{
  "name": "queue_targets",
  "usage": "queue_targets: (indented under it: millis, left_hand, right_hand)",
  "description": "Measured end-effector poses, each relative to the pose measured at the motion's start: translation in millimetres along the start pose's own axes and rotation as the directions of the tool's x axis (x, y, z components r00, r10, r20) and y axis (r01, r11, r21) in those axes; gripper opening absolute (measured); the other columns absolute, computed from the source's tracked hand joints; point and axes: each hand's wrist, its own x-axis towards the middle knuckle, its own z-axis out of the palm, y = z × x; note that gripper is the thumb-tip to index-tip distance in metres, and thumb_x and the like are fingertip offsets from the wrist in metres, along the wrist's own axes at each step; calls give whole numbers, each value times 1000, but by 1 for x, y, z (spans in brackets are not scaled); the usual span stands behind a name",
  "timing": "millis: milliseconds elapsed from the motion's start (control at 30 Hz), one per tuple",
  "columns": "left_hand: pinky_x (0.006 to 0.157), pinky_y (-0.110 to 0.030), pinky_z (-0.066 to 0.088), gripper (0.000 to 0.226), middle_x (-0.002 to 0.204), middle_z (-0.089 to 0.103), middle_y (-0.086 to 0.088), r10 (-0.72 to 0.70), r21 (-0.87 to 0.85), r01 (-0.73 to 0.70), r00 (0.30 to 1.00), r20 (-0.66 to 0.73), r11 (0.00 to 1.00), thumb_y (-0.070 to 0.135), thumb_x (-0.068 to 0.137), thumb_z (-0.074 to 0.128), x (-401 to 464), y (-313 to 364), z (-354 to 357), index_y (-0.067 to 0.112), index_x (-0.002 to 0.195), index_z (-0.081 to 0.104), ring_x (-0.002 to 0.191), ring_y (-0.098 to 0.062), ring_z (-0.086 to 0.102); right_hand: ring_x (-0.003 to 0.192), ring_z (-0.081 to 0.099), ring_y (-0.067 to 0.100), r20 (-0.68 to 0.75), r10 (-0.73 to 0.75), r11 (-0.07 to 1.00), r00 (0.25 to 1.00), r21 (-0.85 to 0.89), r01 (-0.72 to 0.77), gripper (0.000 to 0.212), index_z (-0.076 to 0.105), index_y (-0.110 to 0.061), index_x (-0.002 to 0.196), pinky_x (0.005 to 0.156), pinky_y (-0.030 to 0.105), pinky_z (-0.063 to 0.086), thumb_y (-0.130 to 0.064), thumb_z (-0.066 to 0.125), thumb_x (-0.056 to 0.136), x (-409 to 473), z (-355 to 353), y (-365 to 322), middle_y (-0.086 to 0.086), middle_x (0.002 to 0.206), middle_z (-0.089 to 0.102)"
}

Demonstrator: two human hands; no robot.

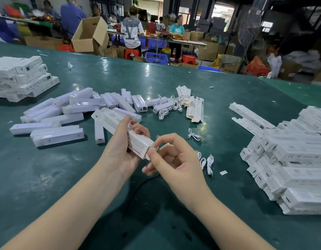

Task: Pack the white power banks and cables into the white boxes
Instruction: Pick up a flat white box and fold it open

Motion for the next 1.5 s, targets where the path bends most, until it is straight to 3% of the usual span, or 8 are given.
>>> queue_targets:
  millis: [233, 467, 933, 1000, 1133, 1233, 1367, 1500]
  left_hand:
    - [47, -12, 45, 25, 63, 42, 8, 24, 103, -26, 999, 21, 994, 30, 94, 60, -2, -3, -1, 15, 76, 49, 45, -3, 46]
    - [42, -12, 40, 23, 56, 42, 6, 59, 232, -69, 997, 47, 970, 26, 92, 62, -9, -8, 4, 14, 78, 50, 42, -4, 38]
    - [36, -16, 32, 19, 52, 35, 3, 72, 643, -220, 966, 248, 734, 16, 94, 56, -22, -15, 5, 14, 79, 45, 40, -7, 31]
    - [41, -21, 37, 19, 51, 41, 3, 216, 823, -359, 932, 291, 440, 16, 92, 59, -17, -6, -1, 14, 77, 49, 43, -12, 37]
    - [57, -33, 40, 22, 68, 54, 5, 411, 764, -202, 744, 526, -612, 35, 86, 59, 2, 23, -19, 19, 75, 51, 69, -22, 50]
    - [66, -34, 37, 29, 87, 49, 0, 353, 499, 107, 830, 432, -860, 43, 88, 61, 14, 36, -29, 14, 93, 54, 85, -26, 47]
    - [62, -32, 38, 22, 76, 49, 2, 355, 562, 84, 848, 393, -823, 38, 87, 60, 15, 41, -31, 19, 85, 48, 77, -27, 48]
    - [54, -20, 42, 22, 68, 62, 10, 199, 853, -360, 868, 454, -378, 41, 73, 76, 2, 30, -20, 27, 73, 59, 59, -6, 52]
  right_hand:
    - [56, 67, 23, 96, 92, 991, 991, 85, -101, 16, 60, -18, 94, 56, 30, 56, -5, 67, 89, 4, -5, -2, 6, 61, 64]
    - [42, 56, 18, 180, 328, 942, 927, -132, -308, 69, 46, -35, 122, 43, 24, 46, -29, 87, 66, 12, -22, -1, 4, 55, 61]
    - [71, 66, 3, 119, 121, 859, 986, -511, -43, 98, 30, -54, 136, 72, 32, 56, -61, 84, 54, 9, -17, 13, -13, 84, 70]
    - [63, 61, 3, 124, 111, 778, 986, -628, -9, 99, 21, -56, 140, 67, 30, 54, -67, 77, 59, 9, -19, 14, -14, 75, 67]
    - [65, 57, 3, 75, 83, 758, 994, -652, -13, 73, 29, -46, 142, 71, 25, 48, -56, 67, 81, 10, -26, 15, -16, 72, 64]
    - [63, 56, 6, 25, 37, 786, 999, -618, -13, 55, 38, -37, 141, 72, 27, 48, -38, 63, 92, 12, -31, 17, -10, 70, 64]
    - [61, 60, 13, -57, 49, 826, 997, -560, -72, 43, 46, -34, 133, 68, 35, 55, -28, 62, 94, 13, -31, 16, -7, 75, 66]
    - [60, 65, 13, -236, 257, 950, 937, -114, -289, 52, 32, -40, 131, 49, 26, 50, -37, 66, 92, 19, -32, 13, -3, 111, 59]
